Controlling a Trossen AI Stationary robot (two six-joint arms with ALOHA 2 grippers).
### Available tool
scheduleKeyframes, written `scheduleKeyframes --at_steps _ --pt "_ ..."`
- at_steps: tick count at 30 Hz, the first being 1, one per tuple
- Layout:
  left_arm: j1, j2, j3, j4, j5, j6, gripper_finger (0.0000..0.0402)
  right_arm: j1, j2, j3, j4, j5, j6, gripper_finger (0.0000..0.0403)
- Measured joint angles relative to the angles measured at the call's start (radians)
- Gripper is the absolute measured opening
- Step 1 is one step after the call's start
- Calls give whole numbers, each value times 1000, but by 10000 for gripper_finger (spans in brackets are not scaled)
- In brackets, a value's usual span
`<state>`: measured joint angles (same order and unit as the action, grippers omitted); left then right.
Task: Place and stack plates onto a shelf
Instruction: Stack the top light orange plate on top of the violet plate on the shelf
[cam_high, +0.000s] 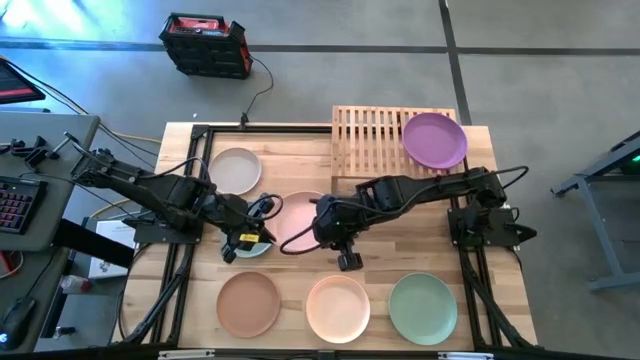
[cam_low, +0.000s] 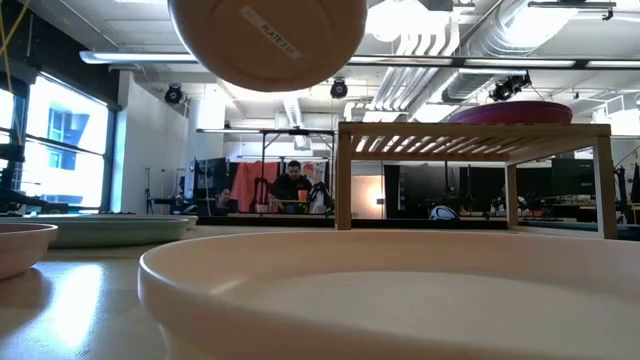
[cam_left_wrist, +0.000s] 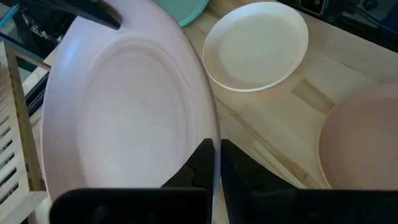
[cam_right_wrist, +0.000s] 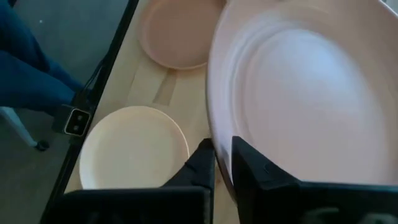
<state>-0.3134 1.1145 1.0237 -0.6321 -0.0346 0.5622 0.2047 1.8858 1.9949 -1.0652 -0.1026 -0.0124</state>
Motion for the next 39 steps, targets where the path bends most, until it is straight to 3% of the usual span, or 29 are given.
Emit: scheduleKeyframes --at_steps 9,21,25,30,39 --pt "1 7 1 2 -77 -17 34 17 0 0 3 26 66 1" --pt "14 59 3 16 -82 -145 93 22 0 0 -23 67 167 0" --pt "14 58 2 16 -146 -222 109 30 0 0 -37 79 202 0" --pt "15 35 0 9 -233 -247 111 43 0 0 -93 95 260 2" --pt "56 30 0 23 -246 -311 109 83 0 0 -199 170 325 1"
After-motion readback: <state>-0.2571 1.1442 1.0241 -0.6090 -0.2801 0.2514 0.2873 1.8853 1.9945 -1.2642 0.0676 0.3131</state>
